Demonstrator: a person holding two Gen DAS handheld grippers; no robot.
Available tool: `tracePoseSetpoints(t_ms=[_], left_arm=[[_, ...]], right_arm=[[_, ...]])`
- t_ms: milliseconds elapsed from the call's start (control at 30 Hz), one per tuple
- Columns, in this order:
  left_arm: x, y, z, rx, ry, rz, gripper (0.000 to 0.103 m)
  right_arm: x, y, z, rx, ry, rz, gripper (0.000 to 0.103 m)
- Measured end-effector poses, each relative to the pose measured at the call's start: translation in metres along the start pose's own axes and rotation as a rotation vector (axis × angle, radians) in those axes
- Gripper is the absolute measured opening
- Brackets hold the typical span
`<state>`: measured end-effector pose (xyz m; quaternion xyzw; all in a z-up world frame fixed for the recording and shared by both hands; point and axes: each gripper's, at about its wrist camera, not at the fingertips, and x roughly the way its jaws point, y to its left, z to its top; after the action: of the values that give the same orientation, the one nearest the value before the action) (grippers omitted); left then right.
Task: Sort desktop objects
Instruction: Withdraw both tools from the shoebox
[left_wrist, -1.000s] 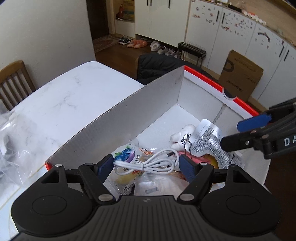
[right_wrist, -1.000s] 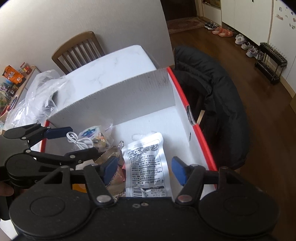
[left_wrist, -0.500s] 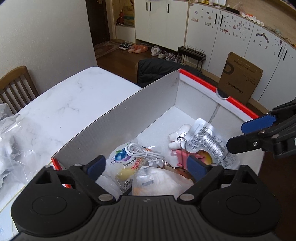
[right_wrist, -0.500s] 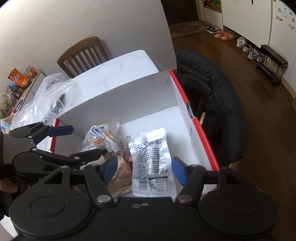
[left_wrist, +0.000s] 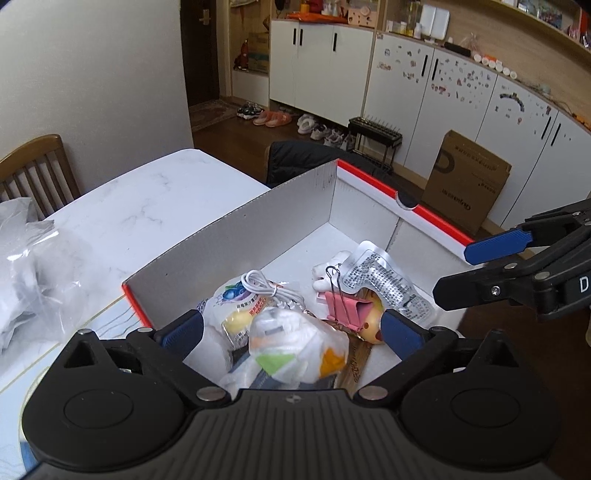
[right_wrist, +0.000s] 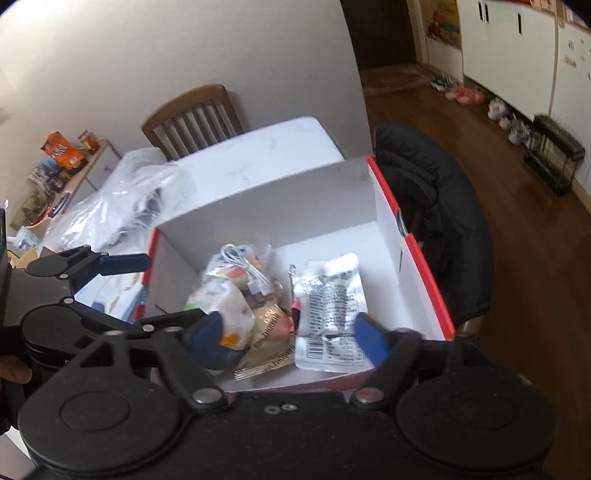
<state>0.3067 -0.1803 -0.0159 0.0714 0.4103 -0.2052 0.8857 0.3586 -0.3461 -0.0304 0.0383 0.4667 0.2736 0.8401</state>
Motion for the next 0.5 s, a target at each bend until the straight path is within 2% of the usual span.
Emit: tracePoseSetpoints(t_ms=[167, 400, 500], left_arm=[[-0.019, 0.0, -0.009, -0.039, -0.029, -0.009, 0.103], [-0.044, 0.002, -0.023, -0.082, -0.073, 0.019, 0.103], [-0.051, 0.007, -0.028, -0.12, -0.072, 0.002, 0.103]], right_arm=[[-0.006, 0.013, -0.005, -0.035, -0.006, 0.008, 0.08], [-0.015, 0.026, -0.014, -0.094, -0.028, 0.019, 0.09], [-0.018, 0.03, -0.016, -0.115, -0.046, 0.017, 0.093]])
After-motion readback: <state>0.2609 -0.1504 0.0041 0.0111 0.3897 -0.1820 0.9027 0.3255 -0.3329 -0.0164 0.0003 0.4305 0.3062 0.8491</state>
